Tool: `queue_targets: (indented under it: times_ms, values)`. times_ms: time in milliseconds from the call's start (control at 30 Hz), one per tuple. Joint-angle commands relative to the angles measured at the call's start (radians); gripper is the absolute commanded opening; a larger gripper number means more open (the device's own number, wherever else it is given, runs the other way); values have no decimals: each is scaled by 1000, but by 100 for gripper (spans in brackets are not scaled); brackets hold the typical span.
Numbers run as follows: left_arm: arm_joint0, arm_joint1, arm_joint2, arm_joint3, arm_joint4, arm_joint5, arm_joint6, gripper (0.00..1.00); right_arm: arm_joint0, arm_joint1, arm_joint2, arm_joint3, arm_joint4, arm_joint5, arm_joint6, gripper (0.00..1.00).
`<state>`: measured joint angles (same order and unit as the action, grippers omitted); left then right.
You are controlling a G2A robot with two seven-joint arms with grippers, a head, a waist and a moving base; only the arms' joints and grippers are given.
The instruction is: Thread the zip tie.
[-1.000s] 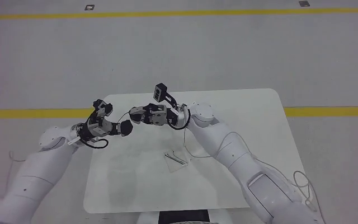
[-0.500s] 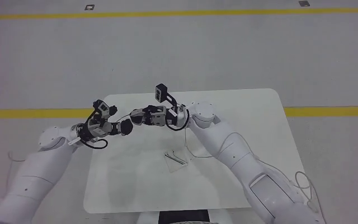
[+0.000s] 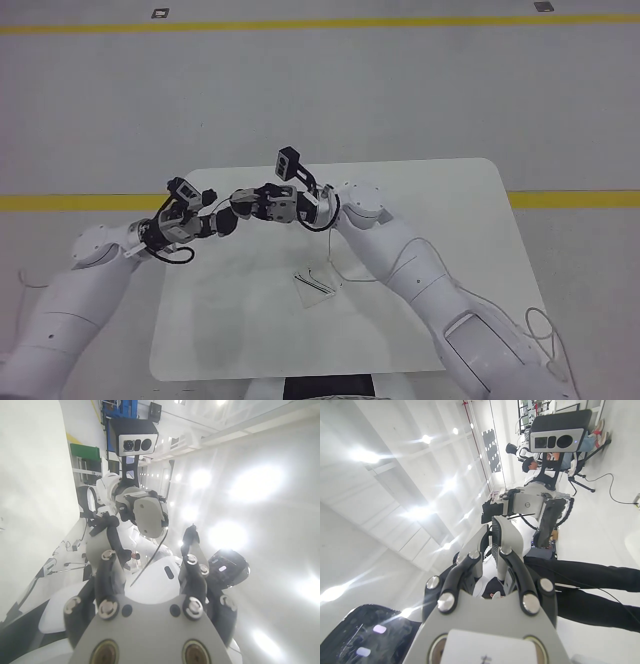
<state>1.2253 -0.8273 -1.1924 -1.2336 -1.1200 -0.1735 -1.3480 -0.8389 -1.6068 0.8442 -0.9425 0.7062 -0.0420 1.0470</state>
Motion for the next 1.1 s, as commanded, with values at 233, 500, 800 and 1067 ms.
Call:
queue_targets:
  times_ms: [233,500,800,1067]
  values:
    - [-7,-11,-1,11,-5,2,-5,49,10,-18,-13,37,43,-15,0,0]
    - [-11,-19,-9,14,-12,8,-9,47,39,-18,-25,68,-37,-5,-11,0]
    - [-11,-26,-17,18,-3,10,-11,40,43,-4,-10,63,-107,16,-17,0]
    - [-10,-31,-25,23,19,6,-1,36,42,12,0,32,-175,47,-5,0]
